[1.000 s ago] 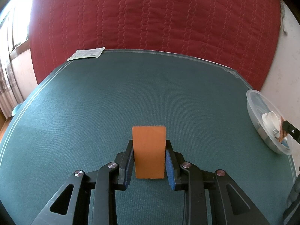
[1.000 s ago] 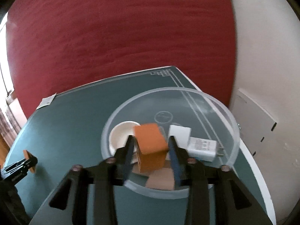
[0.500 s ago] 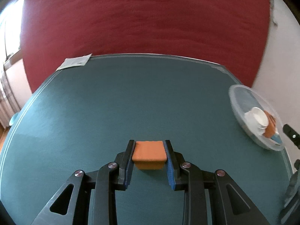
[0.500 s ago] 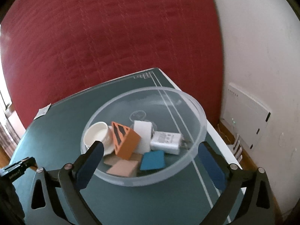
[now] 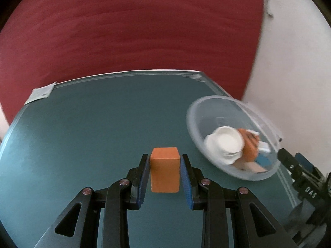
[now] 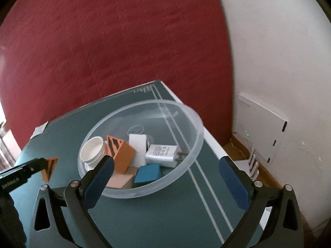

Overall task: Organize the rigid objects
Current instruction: 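Carry the tall orange block into the clear bowl and open the left gripper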

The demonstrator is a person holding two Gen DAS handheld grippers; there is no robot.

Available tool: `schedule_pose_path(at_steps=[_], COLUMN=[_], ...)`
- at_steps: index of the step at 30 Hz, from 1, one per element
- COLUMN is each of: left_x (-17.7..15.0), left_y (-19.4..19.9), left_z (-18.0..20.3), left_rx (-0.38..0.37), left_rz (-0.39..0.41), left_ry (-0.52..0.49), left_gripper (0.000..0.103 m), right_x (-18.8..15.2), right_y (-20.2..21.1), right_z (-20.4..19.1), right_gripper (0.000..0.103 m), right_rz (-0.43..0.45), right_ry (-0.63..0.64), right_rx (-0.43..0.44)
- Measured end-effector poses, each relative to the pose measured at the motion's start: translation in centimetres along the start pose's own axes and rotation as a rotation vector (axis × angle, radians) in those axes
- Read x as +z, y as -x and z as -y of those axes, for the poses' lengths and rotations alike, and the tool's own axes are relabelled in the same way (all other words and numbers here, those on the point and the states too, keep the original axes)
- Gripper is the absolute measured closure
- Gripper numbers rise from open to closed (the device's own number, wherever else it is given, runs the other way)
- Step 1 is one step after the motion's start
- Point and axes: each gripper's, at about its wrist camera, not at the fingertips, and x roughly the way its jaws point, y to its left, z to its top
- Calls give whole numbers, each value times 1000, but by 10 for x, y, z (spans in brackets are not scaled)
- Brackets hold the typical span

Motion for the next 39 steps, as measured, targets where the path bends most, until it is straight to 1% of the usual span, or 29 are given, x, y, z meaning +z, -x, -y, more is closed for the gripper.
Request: schedule_pose_path(at_steps=[6,12,16,22,31,34,39], left_x=[4,10,10,10,18,14,7], left_y=[-6,-11,-15,-18,-34,-40,-32], left_z=[33,45,57,77,80,77,77], left_rx=[-51,-77,-125,-154,-179,-182,-195], left_rz=[7,9,-7,15,56,37,32], left_ry=[-50,-67,-72,-111,-130,-121,-120], left_gripper=[72,72,72,71,70,70,70], right_x=[3,3,4,5,5,6,5], right_y=[3,6,7,7,5,4,4], right_z=[6,6,6,7,11,12,12], right_gripper=[1,1,1,1,2,2,1], right_rz=[26,40,38,42,40,39,38], right_ry=[-30,-34,-38,-52,-59,-65,-68], right_rx=[-4,-17,-26,-36,-19,-16,-14])
